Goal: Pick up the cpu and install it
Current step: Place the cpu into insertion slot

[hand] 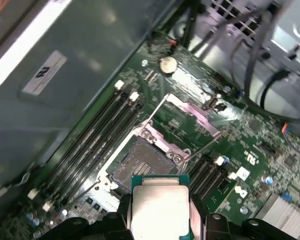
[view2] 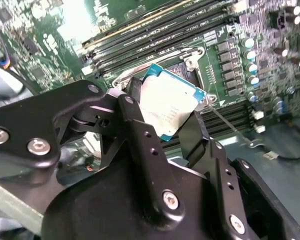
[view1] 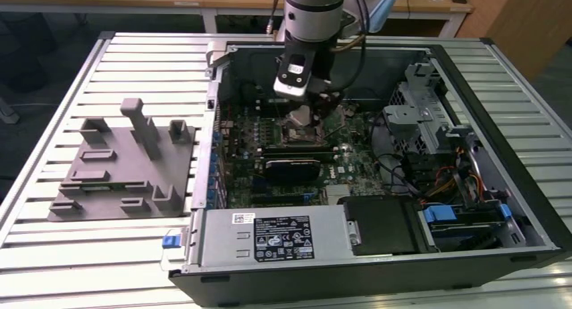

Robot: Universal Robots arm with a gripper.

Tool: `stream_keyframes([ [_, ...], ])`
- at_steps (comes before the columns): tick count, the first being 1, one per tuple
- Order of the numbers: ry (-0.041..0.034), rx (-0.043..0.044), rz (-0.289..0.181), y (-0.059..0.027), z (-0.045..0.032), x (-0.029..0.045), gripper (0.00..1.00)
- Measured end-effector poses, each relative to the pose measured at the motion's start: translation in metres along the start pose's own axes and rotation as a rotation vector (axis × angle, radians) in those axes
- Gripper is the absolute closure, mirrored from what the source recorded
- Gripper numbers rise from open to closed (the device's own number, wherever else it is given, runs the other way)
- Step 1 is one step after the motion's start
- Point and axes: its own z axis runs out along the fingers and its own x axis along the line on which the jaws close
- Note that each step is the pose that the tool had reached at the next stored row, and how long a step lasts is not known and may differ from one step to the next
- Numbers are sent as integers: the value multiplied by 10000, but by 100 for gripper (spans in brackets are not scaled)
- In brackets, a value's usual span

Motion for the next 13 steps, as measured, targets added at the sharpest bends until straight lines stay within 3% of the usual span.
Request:
stream_keyframes([
  [13, -118, 43, 2352, -1, 25, 0, 46],
])
